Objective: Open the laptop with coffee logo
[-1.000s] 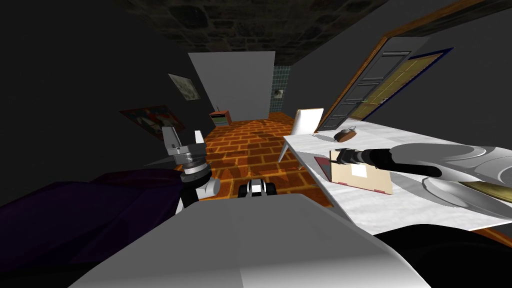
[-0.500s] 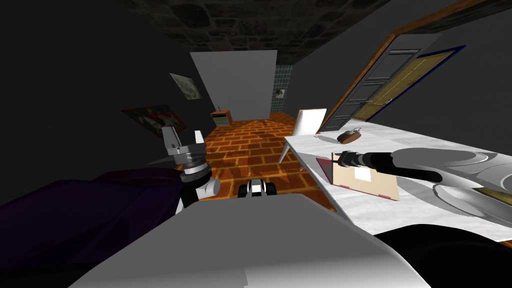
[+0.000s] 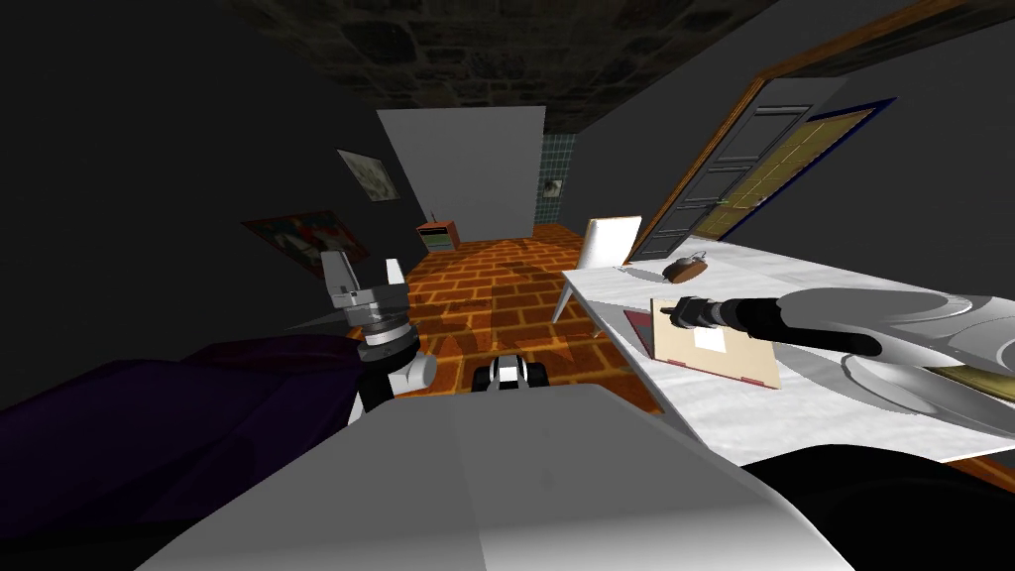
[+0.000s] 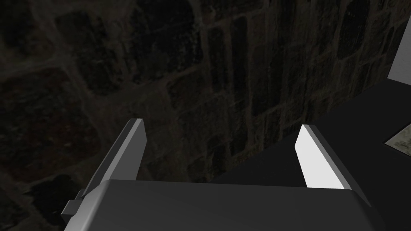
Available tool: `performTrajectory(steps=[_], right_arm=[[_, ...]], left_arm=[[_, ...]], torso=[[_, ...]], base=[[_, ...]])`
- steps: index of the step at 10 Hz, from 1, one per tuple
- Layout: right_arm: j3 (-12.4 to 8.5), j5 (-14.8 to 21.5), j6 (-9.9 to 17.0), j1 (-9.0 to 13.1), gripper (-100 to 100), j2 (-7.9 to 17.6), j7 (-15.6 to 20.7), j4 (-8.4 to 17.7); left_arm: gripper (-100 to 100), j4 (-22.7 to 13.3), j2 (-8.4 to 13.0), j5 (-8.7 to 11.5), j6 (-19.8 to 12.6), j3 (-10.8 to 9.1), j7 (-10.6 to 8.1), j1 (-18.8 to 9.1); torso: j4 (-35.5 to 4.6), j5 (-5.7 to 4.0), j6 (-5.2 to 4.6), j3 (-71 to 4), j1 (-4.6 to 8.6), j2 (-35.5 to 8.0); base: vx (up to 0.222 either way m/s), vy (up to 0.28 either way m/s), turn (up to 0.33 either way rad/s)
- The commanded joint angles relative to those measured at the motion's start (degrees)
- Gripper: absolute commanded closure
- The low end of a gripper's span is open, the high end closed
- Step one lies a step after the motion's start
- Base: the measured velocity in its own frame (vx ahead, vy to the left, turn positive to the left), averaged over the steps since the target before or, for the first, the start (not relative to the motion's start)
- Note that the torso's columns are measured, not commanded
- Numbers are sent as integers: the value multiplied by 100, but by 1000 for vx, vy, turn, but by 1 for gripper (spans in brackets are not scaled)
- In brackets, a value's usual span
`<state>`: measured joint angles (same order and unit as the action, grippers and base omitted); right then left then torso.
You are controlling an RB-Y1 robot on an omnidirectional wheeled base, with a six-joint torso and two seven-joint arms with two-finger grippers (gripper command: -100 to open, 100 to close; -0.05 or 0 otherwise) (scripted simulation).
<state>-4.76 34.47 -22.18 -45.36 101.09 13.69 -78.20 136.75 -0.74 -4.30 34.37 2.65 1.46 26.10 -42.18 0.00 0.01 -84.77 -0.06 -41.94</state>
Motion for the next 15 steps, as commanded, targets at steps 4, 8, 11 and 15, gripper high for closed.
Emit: performTrajectory(steps=[4, 8, 11, 15], right_arm=[[324, -32, 57, 275, -100, -216, -80, 379], [489, 42, 168, 338, -100, -502, 36, 428], [380, -19, 43, 308, 100, -221, -83, 396], [646, 22, -90, 262, 100, -195, -157, 357]], left_arm=[[0, 0, 0, 0, 0, 0, 0, 0], [0, 0, 0, 0, 0, 0, 0, -1], [0, 0, 0, 0, 0, 0, 0, -1], [0, 1, 1, 0, 0, -1, 0, 1]], torso=[[-9, -2, -2, 17, 7, -27], [-14, -4, 1, 28, 15, -45], [-15, 7, -6, 26, -4, -47], [13, -31, 2, -6, 46, 12]], base=[[93, 11, 11], [43, -8, 63], [-10, 5, -77], [77, -27, -2]])
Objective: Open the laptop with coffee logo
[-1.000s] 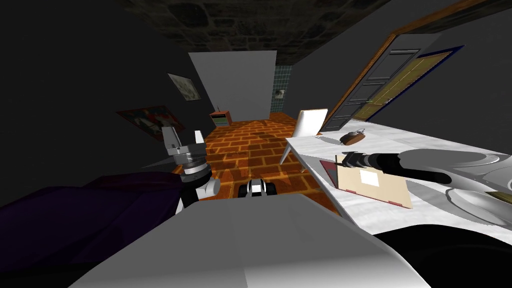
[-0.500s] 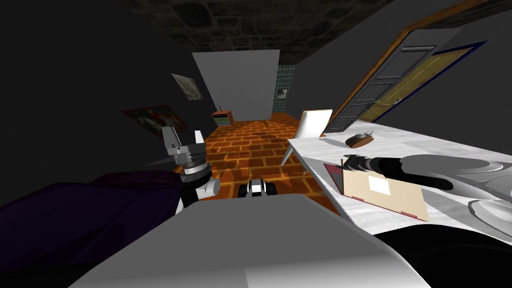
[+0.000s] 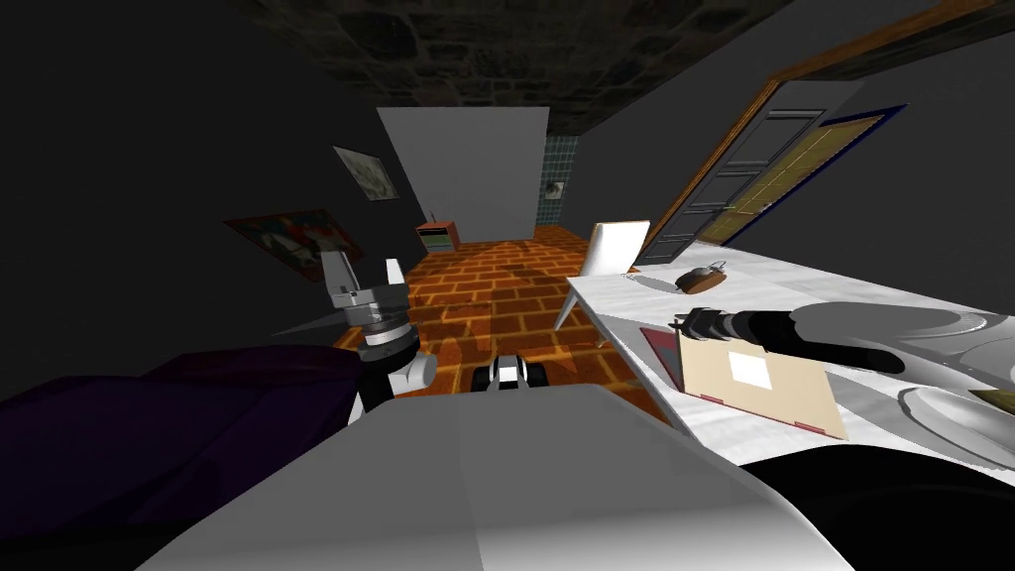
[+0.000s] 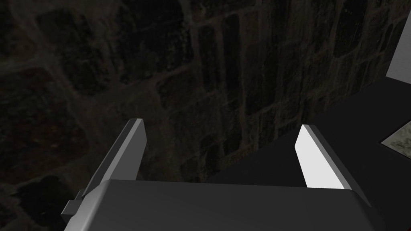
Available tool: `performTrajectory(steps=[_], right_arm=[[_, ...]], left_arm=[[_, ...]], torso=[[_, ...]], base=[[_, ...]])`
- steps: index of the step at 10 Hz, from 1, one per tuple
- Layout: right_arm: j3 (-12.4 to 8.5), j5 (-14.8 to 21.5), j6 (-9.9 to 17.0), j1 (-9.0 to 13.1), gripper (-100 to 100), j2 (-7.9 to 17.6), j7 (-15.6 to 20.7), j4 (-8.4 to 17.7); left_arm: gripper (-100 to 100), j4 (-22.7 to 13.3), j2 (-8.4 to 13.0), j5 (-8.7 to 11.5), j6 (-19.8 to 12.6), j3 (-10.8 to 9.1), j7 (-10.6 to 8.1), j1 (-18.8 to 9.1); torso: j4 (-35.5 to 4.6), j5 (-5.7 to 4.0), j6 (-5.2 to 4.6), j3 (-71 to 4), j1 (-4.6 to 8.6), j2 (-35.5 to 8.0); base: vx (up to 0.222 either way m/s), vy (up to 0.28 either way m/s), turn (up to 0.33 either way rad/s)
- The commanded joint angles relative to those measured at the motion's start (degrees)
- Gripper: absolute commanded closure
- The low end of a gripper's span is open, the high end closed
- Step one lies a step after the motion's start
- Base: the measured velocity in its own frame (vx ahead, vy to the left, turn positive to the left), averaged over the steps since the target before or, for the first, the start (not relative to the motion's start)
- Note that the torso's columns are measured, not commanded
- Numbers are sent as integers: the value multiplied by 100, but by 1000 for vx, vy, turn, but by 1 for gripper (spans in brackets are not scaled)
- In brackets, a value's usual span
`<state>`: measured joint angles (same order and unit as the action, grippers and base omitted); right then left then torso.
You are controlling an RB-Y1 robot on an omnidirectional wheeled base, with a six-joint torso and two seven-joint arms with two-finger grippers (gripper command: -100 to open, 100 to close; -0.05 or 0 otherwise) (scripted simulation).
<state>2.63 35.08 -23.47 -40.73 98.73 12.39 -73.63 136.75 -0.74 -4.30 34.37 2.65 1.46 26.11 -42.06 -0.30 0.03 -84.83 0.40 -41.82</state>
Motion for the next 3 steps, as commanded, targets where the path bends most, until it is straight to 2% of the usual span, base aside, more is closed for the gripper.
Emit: performTrajectory(steps=[1, 2, 3], right_arm=[[-2, -35, -40, -308, 100, 91, -75, -156], [58, -31, -92, -379, 100, 124, -107, -192], [-11, -35, -44, -329, 100, 97, -56, -134]], left_arm=[[0, 0, 0, 0, 0, 0, 0, 0], [0, 0, 0, 0, 0, 0, 0, 0], [0, 0, 0, 0, 0, 0, 0, 0]], torso=[[-3, -5, 9, 9, 1, -13], [-2, -14, 12, 13, 3, -11], [0, -17, 13, 12, 6, -10]], base=[[122, -35, 9], [144, -47, 22], [58, -18, 1]])
